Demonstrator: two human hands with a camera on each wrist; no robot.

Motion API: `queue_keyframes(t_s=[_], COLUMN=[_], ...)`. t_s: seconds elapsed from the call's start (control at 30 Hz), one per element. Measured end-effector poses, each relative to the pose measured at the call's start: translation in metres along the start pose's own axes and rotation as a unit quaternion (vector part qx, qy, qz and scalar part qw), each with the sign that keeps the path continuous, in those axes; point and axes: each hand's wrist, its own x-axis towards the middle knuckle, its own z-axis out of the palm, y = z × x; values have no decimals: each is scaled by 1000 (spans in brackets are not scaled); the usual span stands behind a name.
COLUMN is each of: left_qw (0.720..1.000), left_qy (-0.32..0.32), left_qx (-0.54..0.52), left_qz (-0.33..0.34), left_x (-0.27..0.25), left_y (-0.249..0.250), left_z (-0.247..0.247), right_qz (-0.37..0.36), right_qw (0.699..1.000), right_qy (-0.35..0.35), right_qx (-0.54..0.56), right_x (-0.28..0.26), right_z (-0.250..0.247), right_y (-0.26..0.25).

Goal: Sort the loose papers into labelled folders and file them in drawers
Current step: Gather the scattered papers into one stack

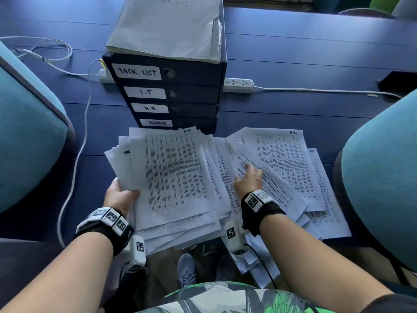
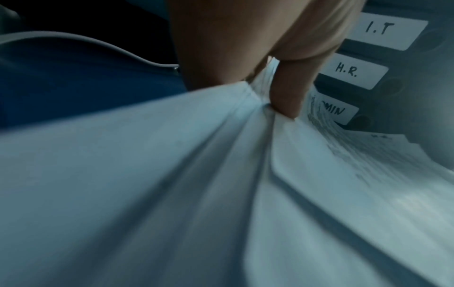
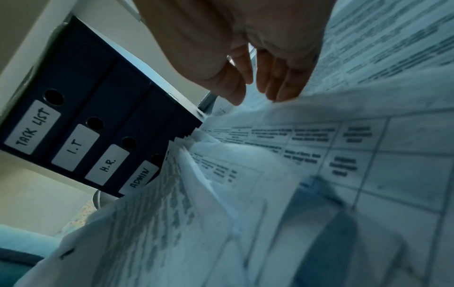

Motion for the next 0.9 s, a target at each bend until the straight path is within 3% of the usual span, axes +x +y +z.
queue_keyframes(t_s=[0.2,0.33,0.57,0.73,0.9], left_qw=[999,998,992,989,988], left_qy=[-22,-39,-76,-125,-129], left_qx=[13,-8,-94,-58,25], left_qz=[-29,-39,-37,-53,-76], left_x=[-3,-6,-14,-16,-11], left_y=[-2,-2,-3,1,0], left_z=[8,18,23,37,48], right_qz=[-1,-45,-113,-229,-291], right_qw=[998,995,984,908,826], right_qy=[-61,-74,125,325,419], right_qx=[-8,-46,66,134,241], right_x=[-5,-10,-8,-10,-16], right_z=[2,0,-50,-84,-116], right_y=[-8,-9,-18,-32,-51])
